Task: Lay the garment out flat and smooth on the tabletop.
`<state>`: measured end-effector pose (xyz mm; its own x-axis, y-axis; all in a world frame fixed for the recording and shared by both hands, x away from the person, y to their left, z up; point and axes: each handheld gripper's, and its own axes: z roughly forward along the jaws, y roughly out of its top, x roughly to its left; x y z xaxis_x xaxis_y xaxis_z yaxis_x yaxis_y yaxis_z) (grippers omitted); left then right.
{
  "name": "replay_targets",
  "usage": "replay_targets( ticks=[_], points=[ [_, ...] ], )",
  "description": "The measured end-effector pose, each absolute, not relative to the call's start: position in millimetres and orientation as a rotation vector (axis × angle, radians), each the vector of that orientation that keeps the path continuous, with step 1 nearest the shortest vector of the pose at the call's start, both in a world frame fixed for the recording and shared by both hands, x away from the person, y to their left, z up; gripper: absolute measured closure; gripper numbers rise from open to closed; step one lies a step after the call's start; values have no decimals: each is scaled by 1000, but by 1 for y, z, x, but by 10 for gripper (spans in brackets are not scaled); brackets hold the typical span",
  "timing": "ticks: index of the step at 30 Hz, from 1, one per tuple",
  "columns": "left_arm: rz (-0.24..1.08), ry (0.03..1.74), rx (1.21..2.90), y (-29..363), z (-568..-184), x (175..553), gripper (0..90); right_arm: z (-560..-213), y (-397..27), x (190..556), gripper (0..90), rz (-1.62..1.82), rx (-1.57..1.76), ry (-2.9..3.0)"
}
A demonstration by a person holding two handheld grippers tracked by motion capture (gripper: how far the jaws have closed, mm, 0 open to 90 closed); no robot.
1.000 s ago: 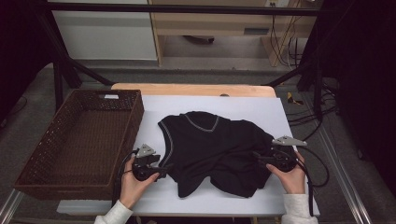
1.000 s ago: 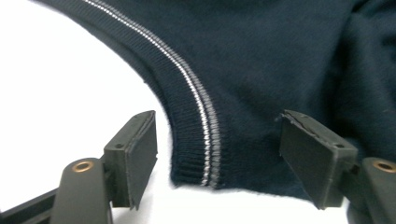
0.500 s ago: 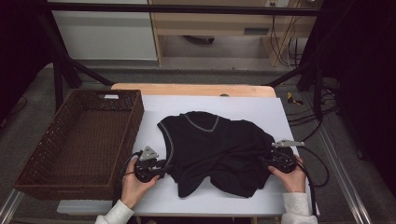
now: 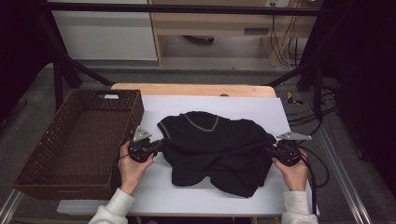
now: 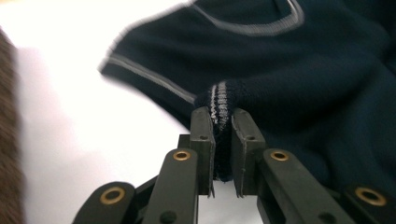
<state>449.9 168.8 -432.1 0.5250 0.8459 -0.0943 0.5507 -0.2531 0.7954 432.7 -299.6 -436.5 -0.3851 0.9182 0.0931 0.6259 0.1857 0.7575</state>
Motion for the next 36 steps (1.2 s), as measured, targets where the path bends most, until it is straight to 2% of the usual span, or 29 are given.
replay_targets(
  ticks=[3, 7, 11, 12, 13, 17, 22, 31, 36],
  points=[
    [493, 1189, 1942, 165, -434, 467, 802, -441, -299, 442, 765, 1050, 1442, 2049],
    [426, 1232, 1913, 169, -446, 477, 767, -461, -301, 450, 698, 906, 1458, 2045],
    [374, 1161, 1860, 164, -447, 463, 573, -458, -303, 444, 553, 919, 1446, 2044],
    [374, 1161, 1860, 164, -447, 463, 500, -458, -303, 444, 553, 919, 1446, 2044],
    [345, 1131, 1837, 159, -444, 454, 407, -448, -302, 435, 480, 969, 1421, 2027],
    [337, 1047, 1883, 149, -438, 432, 238, -432, -295, 418, 360, 1029, 1371, 2043],
    [294, 985, 1918, 143, -439, 401, 209, -428, -285, 401, 332, 1111, 1369, 2107],
    [268, 911, 2002, 133, -458, 376, 243, -459, -274, 397, 332, 968, 1379, 2235],
    [232, 926, 2037, 131, -471, 379, 329, -456, -264, 393, 349, 1037, 1341, 2272]
  ],
)
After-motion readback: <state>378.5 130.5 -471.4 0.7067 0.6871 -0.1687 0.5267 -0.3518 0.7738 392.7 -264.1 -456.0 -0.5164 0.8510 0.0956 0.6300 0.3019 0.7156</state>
